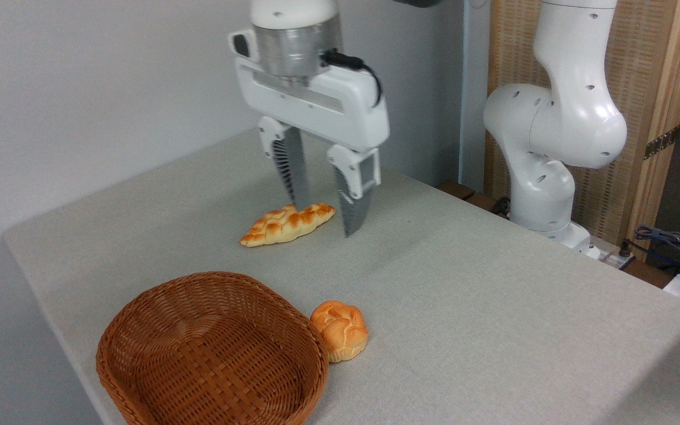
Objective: Put bread into the basket
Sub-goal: 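Move the open gripper from the braided roll toward the round bun, then lower the gripper around the round golden bun and close on it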
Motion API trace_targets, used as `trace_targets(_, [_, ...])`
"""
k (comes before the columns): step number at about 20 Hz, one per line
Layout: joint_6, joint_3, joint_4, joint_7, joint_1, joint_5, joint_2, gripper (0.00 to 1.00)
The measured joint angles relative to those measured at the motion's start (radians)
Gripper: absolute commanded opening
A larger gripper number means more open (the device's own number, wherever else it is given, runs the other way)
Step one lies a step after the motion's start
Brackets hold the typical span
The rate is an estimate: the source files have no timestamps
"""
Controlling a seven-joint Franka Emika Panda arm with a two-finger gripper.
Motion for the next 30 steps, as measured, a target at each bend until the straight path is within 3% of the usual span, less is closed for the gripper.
trace_targets(3, [0.064,0.014,-0.106,0.021,0.0,0.0,-0.043,1.0])
trace_targets(10, [0.464,0.014,-0.365,0.148,0.0,0.001,-0.029,1.0])
trace_targets(15, [0.515,0.014,-0.387,0.288,0.0,0.001,-0.004,1.0])
trace_targets(19, [0.561,0.015,-0.39,0.318,0.0,0.019,0.008,1.0])
trace_targets(21, [0.582,0.015,-0.398,0.318,0.0,0.024,0.018,0.85])
trace_targets(22, [0.597,0.015,-0.404,0.318,0.0,0.024,0.023,0.68])
trace_targets(24, [0.635,0.015,-0.419,0.32,0.0,0.024,0.028,0.48])
trace_targets(26, [0.65,0.015,-0.428,0.32,-0.001,0.024,0.029,0.41])
trace_targets(30, [0.651,0.015,-0.428,0.32,-0.001,0.024,0.029,0.41])
